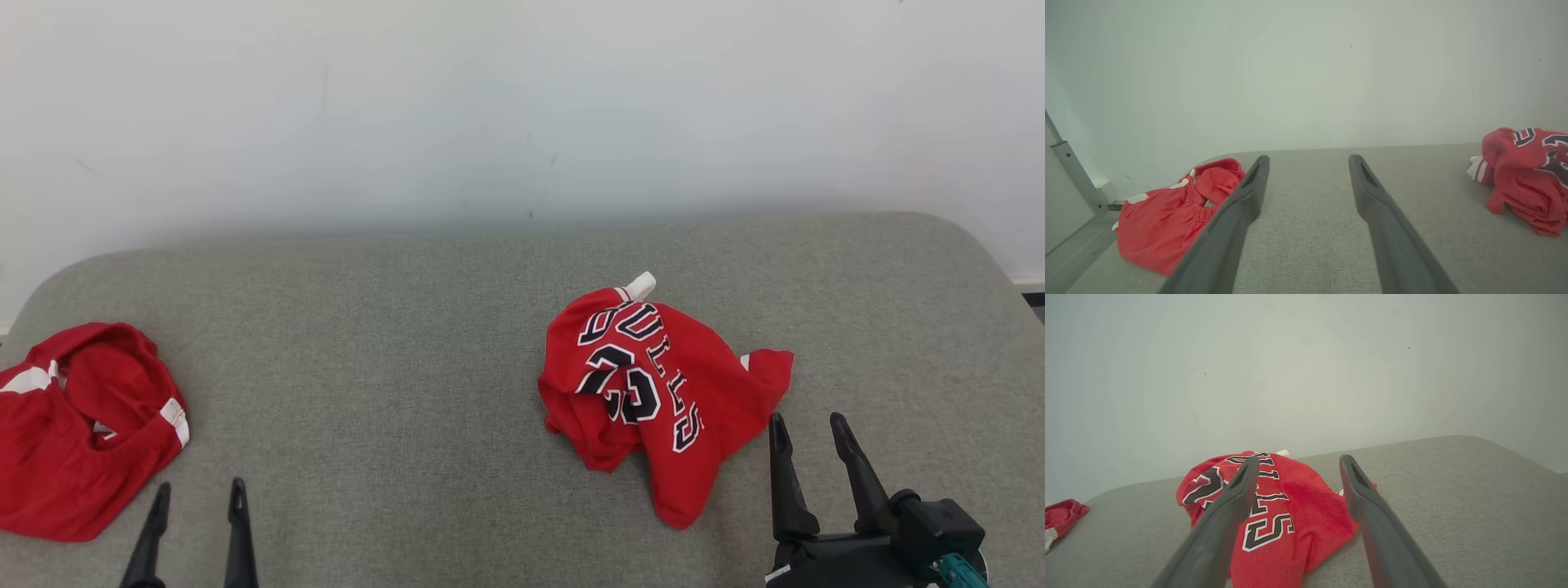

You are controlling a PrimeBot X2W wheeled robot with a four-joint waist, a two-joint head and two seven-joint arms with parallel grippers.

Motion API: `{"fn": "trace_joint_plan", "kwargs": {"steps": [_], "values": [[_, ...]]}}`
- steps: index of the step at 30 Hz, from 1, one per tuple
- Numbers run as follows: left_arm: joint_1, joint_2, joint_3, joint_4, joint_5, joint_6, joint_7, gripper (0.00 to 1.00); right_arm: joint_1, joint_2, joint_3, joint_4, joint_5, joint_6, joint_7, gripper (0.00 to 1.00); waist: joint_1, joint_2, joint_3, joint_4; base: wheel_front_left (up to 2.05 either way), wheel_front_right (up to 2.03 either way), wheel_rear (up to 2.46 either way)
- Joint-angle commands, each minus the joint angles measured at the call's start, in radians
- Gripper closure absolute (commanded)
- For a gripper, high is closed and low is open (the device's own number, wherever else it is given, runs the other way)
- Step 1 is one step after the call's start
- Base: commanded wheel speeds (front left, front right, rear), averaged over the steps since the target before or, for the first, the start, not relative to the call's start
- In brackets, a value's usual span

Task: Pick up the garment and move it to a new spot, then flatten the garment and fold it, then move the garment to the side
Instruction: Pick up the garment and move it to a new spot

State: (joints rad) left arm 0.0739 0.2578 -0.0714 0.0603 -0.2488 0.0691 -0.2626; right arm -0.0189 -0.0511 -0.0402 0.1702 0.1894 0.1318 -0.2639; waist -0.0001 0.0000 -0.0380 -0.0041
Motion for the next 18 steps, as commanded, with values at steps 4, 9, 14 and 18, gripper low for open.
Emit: {"fn": "trace_joint_plan", "kwargs": {"steps": [4, 9, 14, 18], "values": [[0.042, -0.024, 0.007, -0.021, 0.017, -0.026, -0.003, 0.0, 0.016, 0.002, -0.003, -0.005, -0.009, -0.002, -0.001, 0.0, 0.0001, 0.0, -0.008, -0.002, 0.0, 0.0, 0.0], [0.056, -0.045, 0.017, -0.011, 0.036, -0.053, -0.003, 0.0, 0.022, 0.002, -0.007, -0.005, -0.013, -0.002, -0.001, 0.0, 0.0001, 0.0, -0.015, 0.0, 0.0, 0.0, 0.0], [0.069, -0.073, 0.044, -0.007, 0.05, -0.057, -0.003, 0.0, 0.025, 0.002, -0.006, -0.004, -0.017, -0.002, -0.001, 0.0, 0.0001, 0.0, -0.019, -0.003, 0.0, 0.0, 0.0], [0.074, -0.089, 0.067, -0.009, 0.062, -0.058, -0.003, 0.0, 0.029, 0.002, -0.01, -0.003, -0.024, -0.002, -0.001, 0.0, 0.0001, 0.0, -0.018, -0.008, 0.0, 0.0, 0.0]]}}
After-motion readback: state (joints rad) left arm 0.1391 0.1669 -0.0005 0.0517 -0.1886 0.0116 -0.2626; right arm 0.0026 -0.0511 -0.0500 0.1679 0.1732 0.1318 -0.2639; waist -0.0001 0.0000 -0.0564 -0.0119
